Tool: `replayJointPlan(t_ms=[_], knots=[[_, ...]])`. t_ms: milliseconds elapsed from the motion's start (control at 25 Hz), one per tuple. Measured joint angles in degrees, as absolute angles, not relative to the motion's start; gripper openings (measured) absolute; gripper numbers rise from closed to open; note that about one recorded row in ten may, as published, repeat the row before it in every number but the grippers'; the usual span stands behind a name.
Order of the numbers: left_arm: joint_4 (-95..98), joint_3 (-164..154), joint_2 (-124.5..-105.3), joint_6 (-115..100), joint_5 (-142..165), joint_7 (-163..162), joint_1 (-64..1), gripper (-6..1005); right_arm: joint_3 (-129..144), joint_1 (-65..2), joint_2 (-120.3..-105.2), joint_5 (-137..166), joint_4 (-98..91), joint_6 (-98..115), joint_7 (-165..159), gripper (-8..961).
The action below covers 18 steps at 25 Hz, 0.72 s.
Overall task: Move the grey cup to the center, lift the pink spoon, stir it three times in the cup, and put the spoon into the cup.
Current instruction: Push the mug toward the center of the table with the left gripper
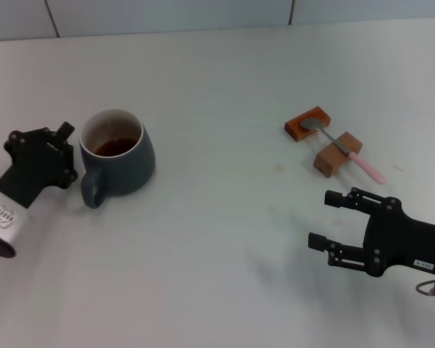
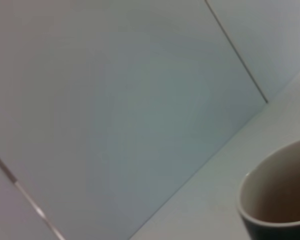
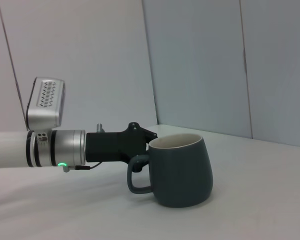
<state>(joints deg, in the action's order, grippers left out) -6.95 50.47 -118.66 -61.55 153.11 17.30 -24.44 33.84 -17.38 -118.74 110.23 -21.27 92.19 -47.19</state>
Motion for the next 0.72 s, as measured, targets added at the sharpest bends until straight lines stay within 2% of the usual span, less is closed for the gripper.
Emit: replayJointPlan(t_ms=[720], knots=[[-23.26,45.93,-119.08,-47.46,153.03,20.53,-23.47,-1,33.76,-17.15,-118.74,110.28,-21.27,91.57,-47.31,785]])
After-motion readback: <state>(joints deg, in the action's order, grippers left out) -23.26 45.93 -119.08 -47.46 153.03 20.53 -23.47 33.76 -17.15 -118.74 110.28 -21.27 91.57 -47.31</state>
